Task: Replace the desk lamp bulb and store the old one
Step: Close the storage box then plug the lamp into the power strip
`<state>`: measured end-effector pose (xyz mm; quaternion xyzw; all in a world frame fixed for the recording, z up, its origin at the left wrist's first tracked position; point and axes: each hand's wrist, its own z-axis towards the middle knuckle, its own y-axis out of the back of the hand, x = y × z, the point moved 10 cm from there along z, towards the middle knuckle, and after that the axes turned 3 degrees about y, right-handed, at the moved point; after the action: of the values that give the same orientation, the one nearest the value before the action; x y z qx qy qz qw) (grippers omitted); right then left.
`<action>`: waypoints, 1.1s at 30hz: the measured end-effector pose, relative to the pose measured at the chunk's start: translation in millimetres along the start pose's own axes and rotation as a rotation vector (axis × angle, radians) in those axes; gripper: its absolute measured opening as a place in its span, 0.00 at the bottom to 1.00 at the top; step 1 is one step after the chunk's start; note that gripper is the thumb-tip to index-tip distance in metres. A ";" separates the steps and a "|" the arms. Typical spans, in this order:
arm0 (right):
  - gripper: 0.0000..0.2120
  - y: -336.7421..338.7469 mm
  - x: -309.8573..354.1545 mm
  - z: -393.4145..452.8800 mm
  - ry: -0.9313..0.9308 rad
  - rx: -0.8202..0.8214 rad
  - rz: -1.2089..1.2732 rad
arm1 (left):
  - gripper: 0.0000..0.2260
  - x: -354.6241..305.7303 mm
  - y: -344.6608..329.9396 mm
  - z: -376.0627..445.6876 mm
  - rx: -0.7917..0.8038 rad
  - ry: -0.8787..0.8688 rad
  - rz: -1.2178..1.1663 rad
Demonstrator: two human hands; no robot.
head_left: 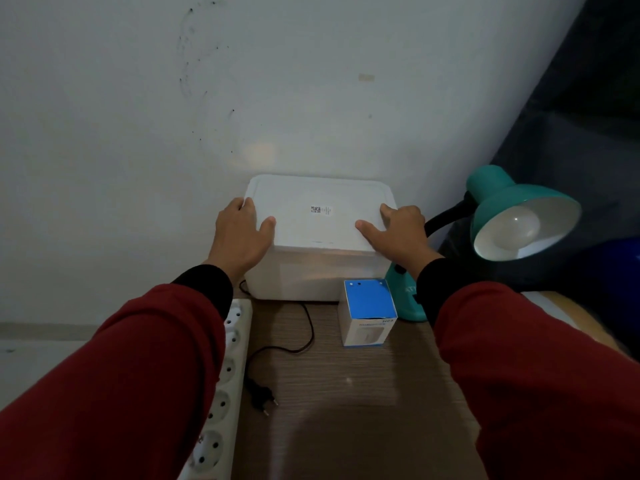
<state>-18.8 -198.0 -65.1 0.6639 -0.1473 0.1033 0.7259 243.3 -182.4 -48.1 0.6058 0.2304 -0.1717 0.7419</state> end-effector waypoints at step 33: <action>0.30 -12.8 7.0 3.5 0.044 0.090 -0.034 | 0.19 3.4 -13.6 12.2 0.053 -0.003 0.175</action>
<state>-8.0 -203.0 -74.3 0.6959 -0.1152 0.1122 0.6999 240.5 -197.0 -59.2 0.6426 0.1711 -0.1131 0.7382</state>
